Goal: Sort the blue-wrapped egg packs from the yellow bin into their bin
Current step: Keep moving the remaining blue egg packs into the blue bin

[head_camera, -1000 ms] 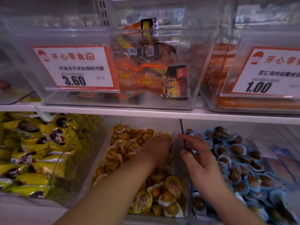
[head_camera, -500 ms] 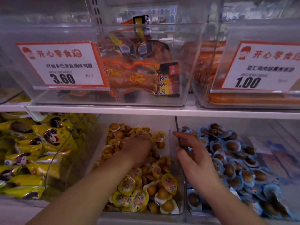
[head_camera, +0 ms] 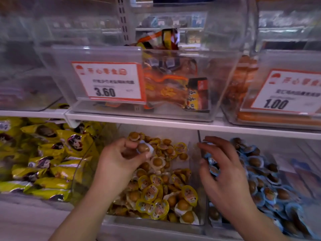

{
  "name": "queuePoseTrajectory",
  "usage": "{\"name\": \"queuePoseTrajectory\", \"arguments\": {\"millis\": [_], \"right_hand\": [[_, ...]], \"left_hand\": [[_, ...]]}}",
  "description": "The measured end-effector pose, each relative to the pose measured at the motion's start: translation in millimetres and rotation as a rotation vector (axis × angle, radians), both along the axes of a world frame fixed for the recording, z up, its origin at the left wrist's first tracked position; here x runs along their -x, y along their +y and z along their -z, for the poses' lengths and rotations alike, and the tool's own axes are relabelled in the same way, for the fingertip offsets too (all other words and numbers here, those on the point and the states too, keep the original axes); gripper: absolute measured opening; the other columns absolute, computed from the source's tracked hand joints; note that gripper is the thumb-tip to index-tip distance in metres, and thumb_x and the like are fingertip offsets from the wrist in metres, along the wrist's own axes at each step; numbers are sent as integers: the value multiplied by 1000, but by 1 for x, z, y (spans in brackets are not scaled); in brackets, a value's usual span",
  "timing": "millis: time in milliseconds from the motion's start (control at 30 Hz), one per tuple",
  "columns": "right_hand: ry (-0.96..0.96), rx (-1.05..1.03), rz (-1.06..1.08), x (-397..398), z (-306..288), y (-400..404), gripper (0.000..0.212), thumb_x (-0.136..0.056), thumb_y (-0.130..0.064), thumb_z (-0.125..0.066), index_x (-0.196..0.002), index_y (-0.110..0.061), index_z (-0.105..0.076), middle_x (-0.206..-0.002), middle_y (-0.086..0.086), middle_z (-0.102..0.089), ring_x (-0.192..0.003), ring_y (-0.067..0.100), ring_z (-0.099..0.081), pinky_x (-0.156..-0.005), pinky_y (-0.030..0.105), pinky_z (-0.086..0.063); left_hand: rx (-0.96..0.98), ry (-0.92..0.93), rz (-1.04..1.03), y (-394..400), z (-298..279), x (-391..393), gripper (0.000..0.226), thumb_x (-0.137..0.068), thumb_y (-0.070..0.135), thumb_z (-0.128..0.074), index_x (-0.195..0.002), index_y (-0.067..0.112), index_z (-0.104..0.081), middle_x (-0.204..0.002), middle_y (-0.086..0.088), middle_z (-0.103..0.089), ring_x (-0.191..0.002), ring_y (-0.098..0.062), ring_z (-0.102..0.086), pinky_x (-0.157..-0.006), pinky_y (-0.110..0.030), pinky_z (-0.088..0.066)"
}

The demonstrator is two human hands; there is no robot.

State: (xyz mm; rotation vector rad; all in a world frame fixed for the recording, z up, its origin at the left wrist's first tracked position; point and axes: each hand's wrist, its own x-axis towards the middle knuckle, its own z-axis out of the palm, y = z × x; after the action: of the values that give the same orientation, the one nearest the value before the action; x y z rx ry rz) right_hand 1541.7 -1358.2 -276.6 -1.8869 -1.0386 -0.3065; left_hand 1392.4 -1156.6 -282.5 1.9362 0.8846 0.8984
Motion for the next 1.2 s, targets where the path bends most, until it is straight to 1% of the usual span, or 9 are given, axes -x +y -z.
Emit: {"name": "queuePoseTrajectory", "arguments": {"millis": [100,200,300,367,433,567,767,1067,1200], "right_hand": [[173,-16,-100,30,-20,19,31,-82,-36,-55,-111,-35,-66,-105,-20,-66,-93,-6,-62,-80,4,-44],[571,270,-138,37,-8,83,42,-79,-47,-57,-115,-28,-66,-108,-13,-72,-100,8,-67,-89,30,-55],[876,388,26,12,17,134,28,-93,-39,-58,-102,-15,-69,-107,6,-71,-107,29,-66,-85,29,-53],[859,541,102,-10,36,150,38,-98,-40,-53,-118,-10,-66,-121,17,-68,-111,30,-65,-82,25,-53],[789,638,190,-23,45,166,49,-102,-43,-44,-136,-9,-55,-138,21,-57,-124,36,-56,-99,30,-47],[1019,480,319,-35,50,192,52,-99,-38,-37,-130,-5,-61,-132,22,-60,-117,39,-58,-104,45,-47],[1495,114,-102,-9,60,204,43,-98,-32,-47,-106,3,-70,-90,21,-74,-69,33,-73,-53,34,-58],[1690,58,-413,-13,48,192,57,-92,-52,-48,-118,-7,-73,-125,22,-67,-111,39,-67,-92,47,-55],[1684,135,-461,-21,19,177,45,-90,-48,-58,-96,-5,-68,-94,15,-63,-81,27,-64,-87,35,-45]], "left_hand": [[-62,-3,-131,-9,-1,36,40,-58,60,-85,-81,38,-61,-75,16,-70,-72,-1,-67,-60,-32,-52],[-246,102,-171,-1,5,46,37,-66,57,-82,-79,33,-58,-82,10,-66,-85,-16,-64,-71,-41,-53],[-247,54,-59,9,9,48,35,-68,41,-86,-76,28,-55,-109,20,-66,-103,-5,-61,-82,-16,-46],[-165,-37,-14,15,15,50,36,-68,40,-85,-75,30,-50,-122,27,-60,-113,10,-54,-82,0,-35],[-104,-59,-7,20,20,51,37,-66,53,-78,-76,33,-49,-121,32,-60,-112,18,-51,-81,3,-34],[-105,-43,-58,23,25,48,38,-64,60,-71,-77,29,-52,-125,24,-60,-106,15,-55,-84,-16,-48],[-134,-44,-70,18,23,47,35,-67,46,-79,-76,27,-52,-130,16,-61,-116,-5,-60,-87,-34,-54],[-51,-101,-65,20,25,49,34,-63,54,-74,-76,30,-52,-126,26,-58,-118,2,-57,-93,-29,-51],[-1,-132,-59,22,25,49,36,-60,60,-71,-78,35,-51,-124,28,-58,-116,4,-58,-93,-40,-54]]}}
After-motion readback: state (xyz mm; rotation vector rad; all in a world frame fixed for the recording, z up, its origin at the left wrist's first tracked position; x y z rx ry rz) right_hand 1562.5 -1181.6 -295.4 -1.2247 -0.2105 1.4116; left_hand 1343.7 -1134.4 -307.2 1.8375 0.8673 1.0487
